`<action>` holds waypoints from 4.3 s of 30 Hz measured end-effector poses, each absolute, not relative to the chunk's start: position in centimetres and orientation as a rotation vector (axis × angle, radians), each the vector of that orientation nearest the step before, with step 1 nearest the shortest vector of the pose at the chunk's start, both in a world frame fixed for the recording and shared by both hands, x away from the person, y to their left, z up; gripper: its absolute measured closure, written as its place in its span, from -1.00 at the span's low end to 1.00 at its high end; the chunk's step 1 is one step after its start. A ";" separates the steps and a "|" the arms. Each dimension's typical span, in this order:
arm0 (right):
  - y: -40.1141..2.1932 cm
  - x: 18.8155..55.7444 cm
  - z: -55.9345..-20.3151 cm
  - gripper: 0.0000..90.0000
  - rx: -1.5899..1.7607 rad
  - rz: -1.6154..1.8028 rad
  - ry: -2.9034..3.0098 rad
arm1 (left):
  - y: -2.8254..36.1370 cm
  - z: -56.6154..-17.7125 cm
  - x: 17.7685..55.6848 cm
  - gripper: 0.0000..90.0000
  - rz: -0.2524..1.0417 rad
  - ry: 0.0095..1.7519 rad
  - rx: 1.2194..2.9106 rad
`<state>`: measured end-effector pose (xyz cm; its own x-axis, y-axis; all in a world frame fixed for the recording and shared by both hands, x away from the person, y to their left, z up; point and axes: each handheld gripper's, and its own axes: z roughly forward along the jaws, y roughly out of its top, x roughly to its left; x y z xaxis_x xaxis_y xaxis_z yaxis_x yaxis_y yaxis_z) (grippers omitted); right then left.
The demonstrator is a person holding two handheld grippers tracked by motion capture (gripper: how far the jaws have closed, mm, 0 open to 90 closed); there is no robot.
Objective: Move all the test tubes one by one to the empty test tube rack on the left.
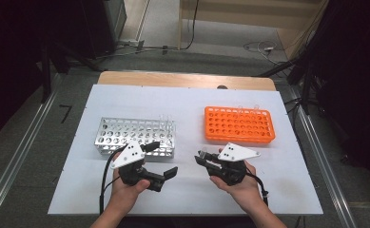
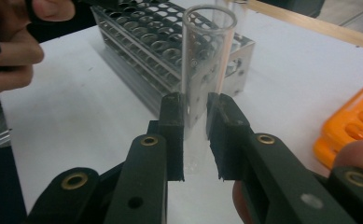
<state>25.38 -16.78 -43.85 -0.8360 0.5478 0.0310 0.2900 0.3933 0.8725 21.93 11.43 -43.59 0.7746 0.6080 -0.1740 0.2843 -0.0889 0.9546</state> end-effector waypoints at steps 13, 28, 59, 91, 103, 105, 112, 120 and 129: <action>-14.3 24.2 -44.6 0.64 0.649 1.410 2.464 | 9.7 -43.4 21.8 -0.59 0.284 0.709 1.701; -12.7 23.4 -44.7 0.64 0.589 1.417 2.500 | 8.3 -43.6 21.6 0.28 0.284 0.674 1.746; -12.7 23.4 -44.6 0.15 0.564 1.468 2.546 | 8.6 -43.5 21.6 0.68 0.325 0.665 1.738; -22.2 26.0 -44.2 -1.00 0.768 1.497 2.365 | 12.1 -42.5 23.6 0.69 0.428 0.765 1.727; -26.1 26.2 -44.3 -1.00 0.862 1.464 2.295 | 14.0 -41.2 24.6 0.69 0.478 0.797 1.713; -26.8 26.2 -44.3 -1.00 0.881 1.461 2.281 | 14.2 -41.0 24.8 0.69 0.485 0.801 1.711; -29.0 26.0 -44.3 -1.00 0.933 1.461 2.240 | 15.2 -40.2 25.7 0.69 0.516 0.821 1.689; -30.5 26.7 -44.8 -1.00 0.985 1.433 2.220 | 16.1 -39.4 26.8 0.69 0.554 0.842 1.672; -31.3 27.2 -45.2 -1.00 1.012 1.427 2.212 | 17.1 -39.0 28.9 0.69 0.597 0.886 1.652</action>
<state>27.19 -31.26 -45.22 -0.6977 0.7085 0.1055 0.3883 0.2504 0.8869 28.89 17.11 -39.05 0.5916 0.8039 -0.0620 0.2443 -0.1055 0.9639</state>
